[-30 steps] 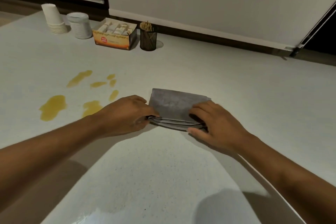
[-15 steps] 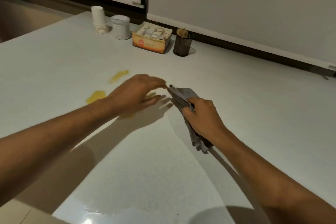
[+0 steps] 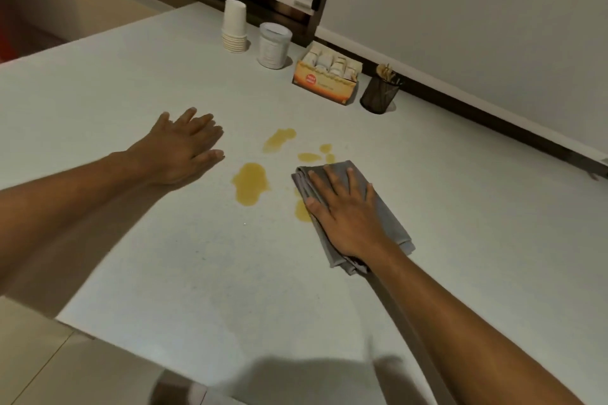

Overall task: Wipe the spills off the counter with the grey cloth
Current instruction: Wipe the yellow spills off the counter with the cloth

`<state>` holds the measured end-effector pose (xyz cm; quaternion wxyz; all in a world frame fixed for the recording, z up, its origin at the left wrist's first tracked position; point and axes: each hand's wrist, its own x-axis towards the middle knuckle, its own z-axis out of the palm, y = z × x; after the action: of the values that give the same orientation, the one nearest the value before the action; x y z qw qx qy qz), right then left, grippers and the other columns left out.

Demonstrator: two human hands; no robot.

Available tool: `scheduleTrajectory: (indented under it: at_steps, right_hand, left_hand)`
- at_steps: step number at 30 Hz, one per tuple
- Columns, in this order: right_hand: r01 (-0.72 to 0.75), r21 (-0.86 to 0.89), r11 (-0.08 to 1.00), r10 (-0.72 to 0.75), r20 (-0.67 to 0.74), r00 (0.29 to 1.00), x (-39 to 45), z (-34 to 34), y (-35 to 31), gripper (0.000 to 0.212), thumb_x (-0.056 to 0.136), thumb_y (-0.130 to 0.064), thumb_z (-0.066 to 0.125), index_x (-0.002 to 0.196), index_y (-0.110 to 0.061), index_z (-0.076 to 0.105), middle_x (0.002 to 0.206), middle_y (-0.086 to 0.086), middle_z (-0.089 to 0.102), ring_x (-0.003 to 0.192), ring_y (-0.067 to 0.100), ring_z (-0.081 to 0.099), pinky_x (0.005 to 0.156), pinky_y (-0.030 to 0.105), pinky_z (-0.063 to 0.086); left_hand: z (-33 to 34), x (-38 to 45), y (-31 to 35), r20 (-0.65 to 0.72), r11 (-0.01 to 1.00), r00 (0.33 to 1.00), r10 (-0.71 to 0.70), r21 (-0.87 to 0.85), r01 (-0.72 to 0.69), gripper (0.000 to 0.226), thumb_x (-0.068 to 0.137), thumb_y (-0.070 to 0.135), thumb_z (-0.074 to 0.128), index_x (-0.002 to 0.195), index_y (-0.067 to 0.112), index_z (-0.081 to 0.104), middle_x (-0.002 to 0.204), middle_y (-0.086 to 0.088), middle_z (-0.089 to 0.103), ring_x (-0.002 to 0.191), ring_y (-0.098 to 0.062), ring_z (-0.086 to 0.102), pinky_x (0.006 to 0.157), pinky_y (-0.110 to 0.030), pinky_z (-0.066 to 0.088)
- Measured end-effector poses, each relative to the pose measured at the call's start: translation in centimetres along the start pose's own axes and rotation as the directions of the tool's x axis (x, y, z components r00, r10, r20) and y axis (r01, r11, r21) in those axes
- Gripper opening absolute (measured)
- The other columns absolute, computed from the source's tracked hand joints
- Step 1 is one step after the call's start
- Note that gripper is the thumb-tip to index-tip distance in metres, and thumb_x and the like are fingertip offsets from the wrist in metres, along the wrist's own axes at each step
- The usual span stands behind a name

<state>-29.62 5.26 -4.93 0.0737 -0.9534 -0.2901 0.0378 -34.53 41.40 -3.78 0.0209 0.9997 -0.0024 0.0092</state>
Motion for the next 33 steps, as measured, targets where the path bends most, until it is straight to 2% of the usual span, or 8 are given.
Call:
scheduleTrajectory:
  at_steps: [5, 9, 12, 16, 20, 23, 29, 33]
  right_hand:
    - [-0.223, -0.023, 0.974, 0.224, 0.036, 0.974, 8.5, -1.4, 1.3, 0.062, 0.107, -0.064, 0.014, 0.166, -0.045, 0.009, 0.179, -0.008, 0.004, 0.164, 0.035, -0.006, 0.125, 0.071, -0.001]
    - [-0.382, 0.024, 0.924, 0.381, 0.050, 0.923, 14.0, -1.8, -1.4, 0.062, 0.108, -0.058, 0.015, 0.168, -0.041, 0.007, 0.179, -0.005, -0.001, 0.163, 0.037, -0.009, 0.123, 0.072, -0.006]
    - [-0.325, 0.047, 0.945, 0.321, 0.068, 0.945, 12.0, -0.9, -4.5, 0.061, 0.110, -0.055, 0.013, 0.168, -0.040, 0.005, 0.179, -0.006, -0.003, 0.164, 0.035, -0.009, 0.125, 0.069, -0.009]
    - [-0.156, 0.055, 0.986, 0.154, 0.037, 0.987, 3.1, 0.9, -7.8, 0.058, 0.111, -0.055, 0.011, 0.168, -0.043, 0.005, 0.179, -0.010, -0.003, 0.164, 0.028, -0.010, 0.127, 0.062, -0.013]
    - [-0.034, 0.025, 0.999, 0.034, 0.002, 0.999, -3.8, 1.3, -6.9, 0.056, 0.111, -0.055, 0.014, 0.166, -0.048, 0.007, 0.178, -0.015, 0.001, 0.164, 0.018, -0.011, 0.128, 0.050, -0.012]
    - [-0.076, 0.010, 0.997, 0.076, 0.011, 0.997, 0.0, 0.4, -3.8, 0.054, 0.113, -0.054, 0.019, 0.166, -0.048, 0.010, 0.178, -0.014, 0.005, 0.164, 0.020, -0.006, 0.130, 0.053, -0.006]
    - [-0.331, 0.050, 0.942, 0.331, 0.000, 0.944, 16.8, -1.3, -2.9, 0.058, 0.111, -0.049, 0.016, 0.168, -0.041, 0.010, 0.179, -0.006, 0.005, 0.164, 0.032, -0.003, 0.126, 0.069, -0.001]
    - [-0.241, 0.040, 0.970, 0.240, 0.024, 0.970, 19.0, -0.2, -8.0, 0.060, 0.109, -0.050, 0.010, 0.168, -0.038, 0.007, 0.179, -0.006, 0.004, 0.164, 0.035, -0.003, 0.126, 0.068, -0.005]
  left_hand:
    - [1.5, 0.3, -1.6, 0.006, 0.991, 0.999, -0.039, -0.131, 0.039, 0.095, 0.091, 0.081, -0.004, 0.168, 0.030, 0.018, 0.179, -0.001, 0.010, 0.166, -0.029, 0.002, 0.126, -0.063, 0.010]
    - [2.1, 0.5, -1.7, -0.031, 0.985, 0.998, -0.051, -0.167, 0.045, 0.096, 0.090, 0.082, -0.004, 0.168, 0.031, 0.018, 0.180, 0.000, 0.009, 0.166, -0.025, 0.003, 0.128, -0.062, 0.006]
    - [2.3, 0.7, -2.0, -0.011, 0.983, 0.999, -0.031, -0.180, 0.028, 0.095, 0.091, 0.082, -0.005, 0.168, 0.031, 0.016, 0.180, 0.000, 0.008, 0.166, -0.024, 0.003, 0.128, -0.063, 0.002]
    - [2.7, 1.0, -2.2, -0.014, 0.987, 1.000, -0.016, -0.162, 0.013, 0.097, 0.090, 0.081, -0.010, 0.168, 0.029, 0.015, 0.179, -0.001, 0.010, 0.166, -0.024, 0.004, 0.128, -0.065, 0.003]
    - [3.2, 1.1, -2.4, -0.033, 0.986, 0.999, -0.029, -0.167, 0.023, 0.096, 0.091, 0.080, -0.012, 0.169, 0.029, 0.013, 0.180, -0.001, 0.009, 0.166, -0.025, 0.003, 0.128, -0.064, 0.001]
    - [3.3, 1.1, -2.3, -0.020, 0.983, 0.999, -0.033, -0.181, 0.029, 0.094, 0.092, 0.079, -0.010, 0.169, 0.030, 0.011, 0.180, -0.001, 0.006, 0.166, -0.024, 0.001, 0.129, -0.063, -0.001]
    - [3.3, 1.2, -2.2, -0.042, 0.985, 0.998, -0.049, -0.167, 0.041, 0.090, 0.093, 0.075, -0.004, 0.169, 0.029, 0.013, 0.180, -0.002, 0.008, 0.166, -0.025, 0.003, 0.130, -0.063, 0.000]
    - [3.1, 1.2, -2.3, -0.035, 0.986, 0.998, -0.044, -0.160, 0.038, 0.088, 0.095, 0.074, -0.003, 0.169, 0.030, 0.013, 0.180, -0.001, 0.008, 0.166, -0.025, 0.003, 0.130, -0.063, 0.001]
